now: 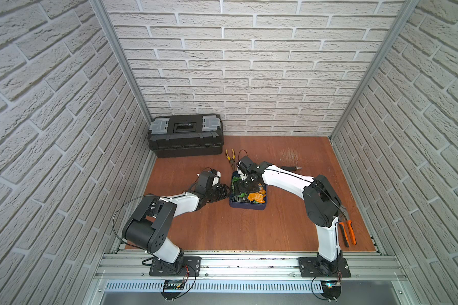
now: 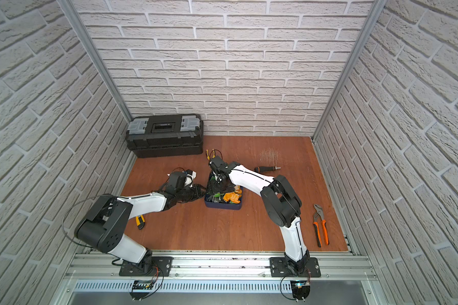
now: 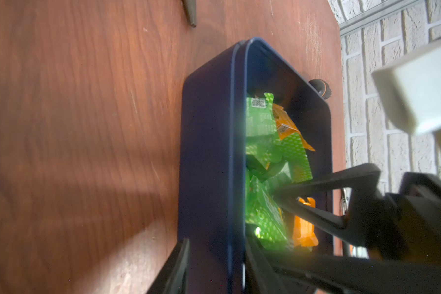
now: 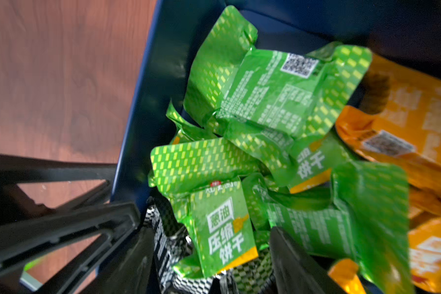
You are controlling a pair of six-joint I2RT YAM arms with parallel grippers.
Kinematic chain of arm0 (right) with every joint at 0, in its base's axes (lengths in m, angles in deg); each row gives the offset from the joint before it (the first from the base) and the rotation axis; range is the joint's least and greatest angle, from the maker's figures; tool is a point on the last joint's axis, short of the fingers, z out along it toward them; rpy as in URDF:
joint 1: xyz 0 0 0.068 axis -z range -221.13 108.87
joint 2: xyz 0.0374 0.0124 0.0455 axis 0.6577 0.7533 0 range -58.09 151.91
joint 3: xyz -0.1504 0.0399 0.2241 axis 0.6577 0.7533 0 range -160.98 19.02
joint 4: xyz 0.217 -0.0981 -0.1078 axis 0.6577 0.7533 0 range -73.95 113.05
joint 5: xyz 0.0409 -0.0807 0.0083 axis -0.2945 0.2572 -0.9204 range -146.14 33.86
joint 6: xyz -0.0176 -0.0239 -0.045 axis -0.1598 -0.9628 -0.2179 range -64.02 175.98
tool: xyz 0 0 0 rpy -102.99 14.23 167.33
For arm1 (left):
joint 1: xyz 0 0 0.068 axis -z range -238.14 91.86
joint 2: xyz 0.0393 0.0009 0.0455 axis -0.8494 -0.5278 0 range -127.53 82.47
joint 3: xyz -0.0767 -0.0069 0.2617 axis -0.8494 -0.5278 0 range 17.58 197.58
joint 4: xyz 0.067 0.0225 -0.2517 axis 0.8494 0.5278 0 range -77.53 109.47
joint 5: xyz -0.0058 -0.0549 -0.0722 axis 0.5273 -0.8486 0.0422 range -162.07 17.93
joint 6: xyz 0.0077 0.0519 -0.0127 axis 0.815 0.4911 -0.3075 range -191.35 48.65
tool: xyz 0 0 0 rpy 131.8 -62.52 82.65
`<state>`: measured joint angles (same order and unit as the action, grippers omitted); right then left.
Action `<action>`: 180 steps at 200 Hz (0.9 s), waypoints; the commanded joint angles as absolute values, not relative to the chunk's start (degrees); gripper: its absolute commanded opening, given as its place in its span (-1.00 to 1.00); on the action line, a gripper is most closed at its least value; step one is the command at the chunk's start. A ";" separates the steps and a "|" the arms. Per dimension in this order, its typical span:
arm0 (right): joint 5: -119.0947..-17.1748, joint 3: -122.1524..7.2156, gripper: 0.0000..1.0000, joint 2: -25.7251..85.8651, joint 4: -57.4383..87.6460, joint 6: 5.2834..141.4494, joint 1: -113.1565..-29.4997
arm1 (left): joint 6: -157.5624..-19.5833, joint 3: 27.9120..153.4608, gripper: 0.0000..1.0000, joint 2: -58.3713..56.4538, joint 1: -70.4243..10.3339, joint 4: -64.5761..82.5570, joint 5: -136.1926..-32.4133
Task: Take the cookies out of the storage box
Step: Adjust the storage box at the center of the board.
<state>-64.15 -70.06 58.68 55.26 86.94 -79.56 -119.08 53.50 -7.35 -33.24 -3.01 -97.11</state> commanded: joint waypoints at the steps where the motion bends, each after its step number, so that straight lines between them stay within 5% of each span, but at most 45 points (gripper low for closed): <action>1: -67.93 -68.30 0.53 59.19 52.37 90.35 -79.20 | -119.49 54.28 -0.33 -8.23 -32.84 -5.82 -98.00; 129: -66.78 -67.37 0.10 57.99 49.58 93.93 -78.61 | -117.54 54.97 -0.99 -0.39 -28.78 4.22 -83.53; 180: -70.22 -64.72 -0.17 57.35 44.97 98.67 -78.30 | -117.91 55.55 -1.00 1.22 -24.73 7.37 -75.29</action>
<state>-69.52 -66.49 58.92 48.33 95.25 -78.73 -117.44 54.14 -0.68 -26.18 6.74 -79.38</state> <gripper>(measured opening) 0.425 0.173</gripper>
